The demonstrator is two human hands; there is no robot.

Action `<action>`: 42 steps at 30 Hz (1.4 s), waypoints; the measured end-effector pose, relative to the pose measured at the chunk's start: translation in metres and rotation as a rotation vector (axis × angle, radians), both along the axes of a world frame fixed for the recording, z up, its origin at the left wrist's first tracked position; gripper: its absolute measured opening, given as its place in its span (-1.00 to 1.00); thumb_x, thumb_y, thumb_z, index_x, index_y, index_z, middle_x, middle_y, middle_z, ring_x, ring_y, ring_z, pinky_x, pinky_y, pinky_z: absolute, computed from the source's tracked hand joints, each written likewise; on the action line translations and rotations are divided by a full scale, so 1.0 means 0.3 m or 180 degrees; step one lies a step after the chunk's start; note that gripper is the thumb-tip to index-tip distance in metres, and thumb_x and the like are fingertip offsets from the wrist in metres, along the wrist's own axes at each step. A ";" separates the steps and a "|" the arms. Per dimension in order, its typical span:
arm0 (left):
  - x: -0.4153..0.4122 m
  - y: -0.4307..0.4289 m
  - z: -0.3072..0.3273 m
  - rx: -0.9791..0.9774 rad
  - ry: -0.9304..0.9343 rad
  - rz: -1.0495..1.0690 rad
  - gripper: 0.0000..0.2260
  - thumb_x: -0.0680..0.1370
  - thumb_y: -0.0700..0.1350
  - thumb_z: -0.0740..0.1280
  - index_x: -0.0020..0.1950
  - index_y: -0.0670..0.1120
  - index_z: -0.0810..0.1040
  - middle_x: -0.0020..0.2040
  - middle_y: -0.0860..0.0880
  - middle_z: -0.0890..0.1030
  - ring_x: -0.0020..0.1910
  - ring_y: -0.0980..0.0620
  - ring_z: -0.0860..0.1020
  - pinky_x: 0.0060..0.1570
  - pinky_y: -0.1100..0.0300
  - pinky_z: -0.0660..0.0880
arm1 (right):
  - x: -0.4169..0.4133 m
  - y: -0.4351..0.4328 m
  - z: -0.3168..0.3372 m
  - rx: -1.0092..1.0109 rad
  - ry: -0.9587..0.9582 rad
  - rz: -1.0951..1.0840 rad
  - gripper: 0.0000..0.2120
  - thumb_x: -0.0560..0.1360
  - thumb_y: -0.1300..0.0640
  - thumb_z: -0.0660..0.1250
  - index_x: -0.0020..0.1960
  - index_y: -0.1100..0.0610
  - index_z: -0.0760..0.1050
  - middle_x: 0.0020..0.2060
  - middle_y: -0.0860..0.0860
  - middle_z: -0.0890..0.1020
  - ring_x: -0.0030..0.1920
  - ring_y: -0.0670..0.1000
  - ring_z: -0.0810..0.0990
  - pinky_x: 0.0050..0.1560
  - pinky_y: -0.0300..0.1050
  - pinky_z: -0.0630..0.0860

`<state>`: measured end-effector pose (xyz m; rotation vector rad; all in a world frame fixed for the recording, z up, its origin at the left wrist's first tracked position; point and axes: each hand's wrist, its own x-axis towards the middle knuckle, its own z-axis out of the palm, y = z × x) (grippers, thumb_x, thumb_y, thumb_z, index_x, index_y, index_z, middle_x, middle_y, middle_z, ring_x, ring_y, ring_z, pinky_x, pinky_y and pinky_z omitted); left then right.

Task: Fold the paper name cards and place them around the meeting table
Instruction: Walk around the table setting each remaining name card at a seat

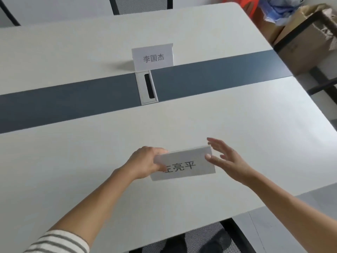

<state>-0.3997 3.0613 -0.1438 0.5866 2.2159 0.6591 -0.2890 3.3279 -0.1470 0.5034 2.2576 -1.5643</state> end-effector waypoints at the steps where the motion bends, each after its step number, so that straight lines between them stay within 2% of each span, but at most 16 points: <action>1: -0.043 0.016 -0.003 -0.0133 0.0318 0.0007 -0.59 0.39 0.05 0.48 0.24 0.16 0.55 0.15 0.10 0.65 0.08 -0.01 0.58 0.10 0.04 0.50 | -0.013 0.018 -0.037 0.0157 -0.0061 -0.0211 -0.32 0.36 -0.35 0.32 0.41 -0.18 0.30 0.41 -0.09 0.42 0.42 -0.08 0.34 0.39 -0.02 0.27; 3: -0.133 0.056 -0.007 -0.0317 0.0814 0.0128 -0.49 0.41 0.10 0.47 0.34 0.11 0.49 0.29 0.06 0.58 0.19 -0.07 0.54 0.15 0.06 0.46 | -0.027 0.063 -0.125 0.1044 -0.0276 -0.0293 -0.33 0.46 -0.33 0.21 0.49 -0.12 0.19 0.48 -0.02 0.31 0.48 0.01 0.26 0.40 0.02 0.25; 5: -0.217 0.105 -0.023 -0.0404 0.1032 0.0240 -0.47 0.43 0.10 0.45 0.38 0.08 0.45 0.31 0.02 0.56 0.23 -0.11 0.51 0.15 0.06 0.45 | -0.023 0.094 -0.212 0.1914 -0.0578 -0.0017 -0.30 0.48 -0.34 0.14 0.53 -0.09 0.11 0.54 0.03 0.18 0.53 0.08 0.14 0.44 0.09 0.20; 8: -0.316 0.171 -0.072 -0.0585 0.1208 0.0245 -0.48 0.45 0.09 0.43 0.39 0.08 0.43 0.30 -0.02 0.57 0.23 -0.13 0.51 0.12 0.06 0.42 | 0.013 0.102 -0.332 0.2530 -0.0815 0.0455 -0.25 0.49 -0.37 0.04 0.56 -0.09 -0.04 0.59 0.05 -0.05 0.58 0.10 -0.12 0.52 0.12 0.02; 11: -0.379 0.212 -0.129 -0.0768 0.1261 0.0182 -0.50 0.45 0.08 0.43 0.38 0.08 0.44 0.29 -0.03 0.57 0.22 -0.15 0.51 0.11 0.06 0.42 | 0.052 0.096 -0.406 0.2920 -0.0731 0.0664 -0.22 0.49 -0.41 -0.10 0.57 -0.07 -0.23 0.58 0.06 -0.23 0.56 0.10 -0.29 0.54 0.13 -0.15; 13: -0.421 0.229 -0.162 -0.0850 0.1242 0.0154 -0.51 0.45 0.08 0.43 0.36 0.08 0.46 0.26 -0.04 0.59 0.21 -0.15 0.52 0.10 0.05 0.42 | 0.062 0.096 -0.432 0.3027 -0.0660 0.0651 -0.22 0.48 -0.42 -0.16 0.56 -0.06 -0.26 0.57 0.05 -0.26 0.54 0.08 -0.34 0.54 0.12 -0.21; 16: -0.486 0.247 -0.190 -0.0897 0.1271 0.0165 -0.50 0.43 0.09 0.44 0.35 0.09 0.46 0.25 -0.05 0.60 0.23 -0.16 0.51 0.13 0.04 0.41 | 0.072 0.101 -0.465 0.3189 -0.0537 0.0602 -0.21 0.47 -0.43 -0.21 0.57 -0.04 -0.22 0.57 0.05 -0.22 0.54 0.08 -0.33 0.51 0.12 -0.25; 23: -0.610 0.241 -0.203 -0.0954 0.1345 0.0070 -0.53 0.41 0.11 0.46 0.30 0.13 0.49 0.22 -0.05 0.61 0.22 -0.17 0.51 0.08 0.03 0.41 | 0.080 0.105 -0.499 0.3324 -0.0372 0.0485 -0.21 0.48 -0.42 -0.20 0.57 0.00 -0.03 0.58 0.07 -0.06 0.53 0.00 -0.38 0.50 0.12 -0.19; 27: -0.647 0.237 -0.200 -0.0972 0.1369 0.0035 -0.54 0.41 0.11 0.46 0.29 0.13 0.49 0.18 -0.05 0.63 0.19 -0.17 0.53 0.06 0.01 0.42 | 0.085 0.105 -0.502 0.3330 -0.0385 0.0489 -0.22 0.48 -0.42 -0.17 0.57 0.00 0.00 0.58 0.08 -0.02 0.55 0.03 -0.31 0.50 0.13 -0.15; 31: -0.674 0.240 -0.190 -0.0988 0.1374 -0.0035 -0.54 0.42 0.11 0.45 0.29 0.11 0.48 0.19 -0.03 0.62 0.20 -0.16 0.52 0.09 0.00 0.43 | 0.086 0.107 -0.501 0.3329 -0.0399 0.0531 -0.23 0.49 -0.40 -0.13 0.56 0.02 0.06 0.57 0.11 0.05 0.57 0.13 -0.09 0.50 0.15 -0.10; 35: -0.685 0.243 -0.204 -0.1044 0.1399 -0.0117 -0.52 0.43 0.12 0.44 0.31 0.07 0.46 0.20 -0.04 0.59 0.21 -0.14 0.51 0.09 0.01 0.42 | 0.087 0.108 -0.499 0.3344 -0.0367 0.0499 -0.23 0.49 -0.40 -0.12 0.55 0.02 0.08 0.57 0.12 0.08 0.57 0.14 -0.06 0.49 0.14 -0.08; 39: -0.669 0.245 -0.219 -0.1342 0.2006 -0.0176 -0.33 0.38 0.19 0.44 0.40 -0.02 0.34 0.30 -0.15 0.44 0.29 -0.19 0.40 0.19 -0.06 0.35 | 0.088 0.111 -0.505 0.3367 -0.0322 0.0506 -0.23 0.49 -0.40 -0.11 0.56 0.02 0.08 0.57 0.11 0.07 0.57 0.14 -0.06 0.49 0.15 -0.08; 42: -0.610 0.248 -0.199 -0.1032 0.2418 0.0022 -0.26 0.37 0.14 0.48 0.45 -0.07 0.29 0.42 -0.20 0.33 0.40 -0.21 0.28 0.29 -0.11 0.27 | 0.076 0.115 -0.508 0.3359 -0.0347 0.0510 -0.22 0.48 -0.42 -0.15 0.57 0.00 0.01 0.58 0.08 -0.01 0.57 0.11 -0.14 0.49 0.13 -0.15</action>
